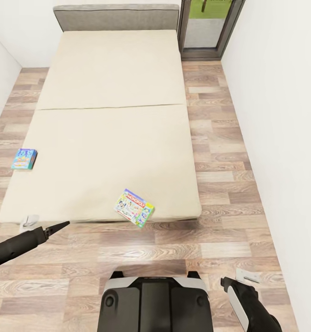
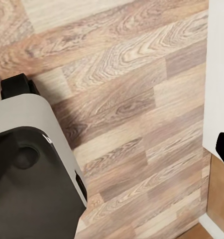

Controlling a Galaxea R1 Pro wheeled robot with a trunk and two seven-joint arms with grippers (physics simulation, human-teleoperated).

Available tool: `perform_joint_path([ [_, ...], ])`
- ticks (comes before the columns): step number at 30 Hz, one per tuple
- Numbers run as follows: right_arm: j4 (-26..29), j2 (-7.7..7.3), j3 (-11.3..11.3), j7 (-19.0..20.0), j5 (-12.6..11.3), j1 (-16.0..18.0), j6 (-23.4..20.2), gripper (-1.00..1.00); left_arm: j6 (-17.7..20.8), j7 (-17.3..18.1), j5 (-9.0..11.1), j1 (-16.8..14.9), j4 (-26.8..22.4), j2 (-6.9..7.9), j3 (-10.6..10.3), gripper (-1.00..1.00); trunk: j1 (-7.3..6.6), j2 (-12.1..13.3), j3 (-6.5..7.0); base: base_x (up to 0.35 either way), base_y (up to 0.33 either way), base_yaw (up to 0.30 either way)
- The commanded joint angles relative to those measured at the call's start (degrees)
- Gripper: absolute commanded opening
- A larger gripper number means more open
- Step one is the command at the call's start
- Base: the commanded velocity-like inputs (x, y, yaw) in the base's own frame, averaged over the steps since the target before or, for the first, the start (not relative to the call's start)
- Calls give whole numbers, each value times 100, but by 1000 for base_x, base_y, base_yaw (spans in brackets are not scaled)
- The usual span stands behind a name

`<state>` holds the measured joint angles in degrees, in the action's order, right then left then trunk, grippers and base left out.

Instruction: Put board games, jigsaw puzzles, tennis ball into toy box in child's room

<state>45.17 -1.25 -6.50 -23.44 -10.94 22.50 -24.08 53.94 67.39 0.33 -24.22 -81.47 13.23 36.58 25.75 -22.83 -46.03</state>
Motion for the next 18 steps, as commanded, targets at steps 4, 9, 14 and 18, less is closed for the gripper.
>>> perform_joint_path([
  [4,10,-1,8,-38,-57,0,-17,100,56,14,1,-3,-1,-3,3,100,3,-8,32,-14,8,0],
  [9,10,1,8,-38,-57,0,-17,100,55,13,-3,-3,-2,-5,5,100,3,-8,78,-26,31,0],
  [14,10,2,8,-38,-57,0,-17,100,55,11,-4,-3,-4,-9,-3,100,3,-8,125,-60,140,0],
  [18,10,2,10,-38,-57,0,-17,100,56,11,-4,-3,-6,-12,-5,100,3,-8,163,-22,189,0],
])
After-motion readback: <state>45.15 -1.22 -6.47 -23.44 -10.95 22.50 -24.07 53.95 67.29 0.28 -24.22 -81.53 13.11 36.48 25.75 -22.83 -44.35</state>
